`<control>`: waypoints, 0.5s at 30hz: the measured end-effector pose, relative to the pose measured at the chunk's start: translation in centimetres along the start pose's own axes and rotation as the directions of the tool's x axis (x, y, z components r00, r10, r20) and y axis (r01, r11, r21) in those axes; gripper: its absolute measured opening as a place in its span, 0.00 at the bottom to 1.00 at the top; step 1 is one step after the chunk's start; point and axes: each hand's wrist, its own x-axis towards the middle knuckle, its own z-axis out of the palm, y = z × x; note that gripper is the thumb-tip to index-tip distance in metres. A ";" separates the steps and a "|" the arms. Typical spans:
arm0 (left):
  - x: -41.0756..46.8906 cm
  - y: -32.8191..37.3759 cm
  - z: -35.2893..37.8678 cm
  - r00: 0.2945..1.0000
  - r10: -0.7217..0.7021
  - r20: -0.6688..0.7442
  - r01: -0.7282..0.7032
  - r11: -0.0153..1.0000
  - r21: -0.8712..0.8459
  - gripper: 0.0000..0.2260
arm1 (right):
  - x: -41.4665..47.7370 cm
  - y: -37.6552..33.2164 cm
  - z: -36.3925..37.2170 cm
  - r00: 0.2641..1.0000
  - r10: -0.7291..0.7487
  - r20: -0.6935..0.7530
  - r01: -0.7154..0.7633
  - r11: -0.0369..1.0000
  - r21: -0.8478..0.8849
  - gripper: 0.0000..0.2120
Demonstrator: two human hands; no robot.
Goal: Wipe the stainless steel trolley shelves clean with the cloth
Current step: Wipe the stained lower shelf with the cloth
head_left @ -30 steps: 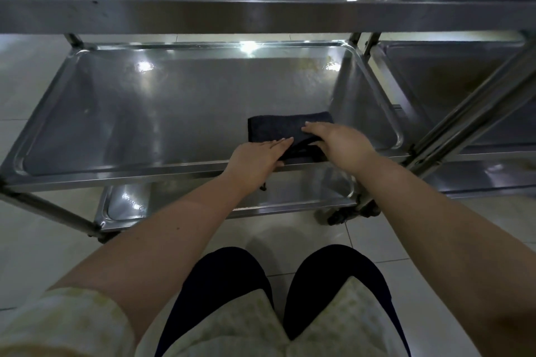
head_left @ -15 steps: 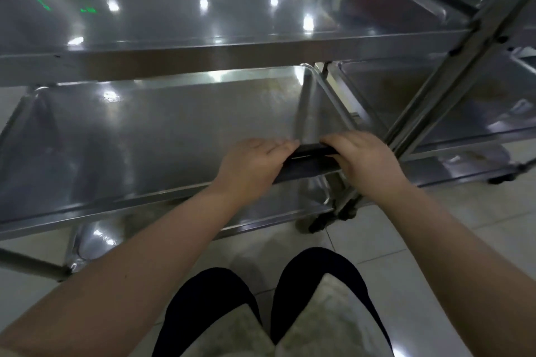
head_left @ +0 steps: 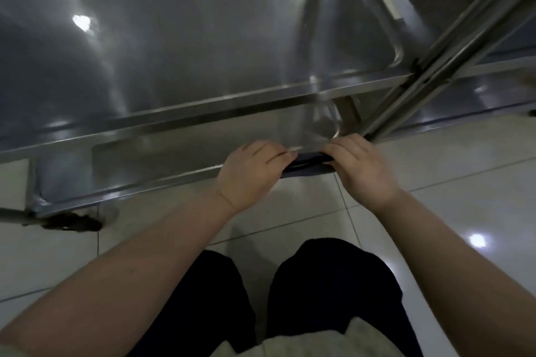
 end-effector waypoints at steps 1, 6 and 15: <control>-0.4 -0.2 0.7 0.999 -0.025 0.032 0.026 0.999 -0.021 0.13 | -0.3 0.1 1.1 1.000 0.015 -0.001 -0.015 1.000 0.016 0.13; -1.7 -1.9 4.1 0.971 -0.124 0.207 0.142 0.987 -0.074 0.15 | -1.4 1.4 5.6 0.997 0.052 -0.058 -0.049 0.997 0.051 0.09; 4.2 -5.1 6.8 0.890 -0.433 0.143 0.453 0.878 -0.155 0.11 | 4.9 7.3 9.2 0.978 0.208 -0.029 -0.199 0.964 0.178 0.13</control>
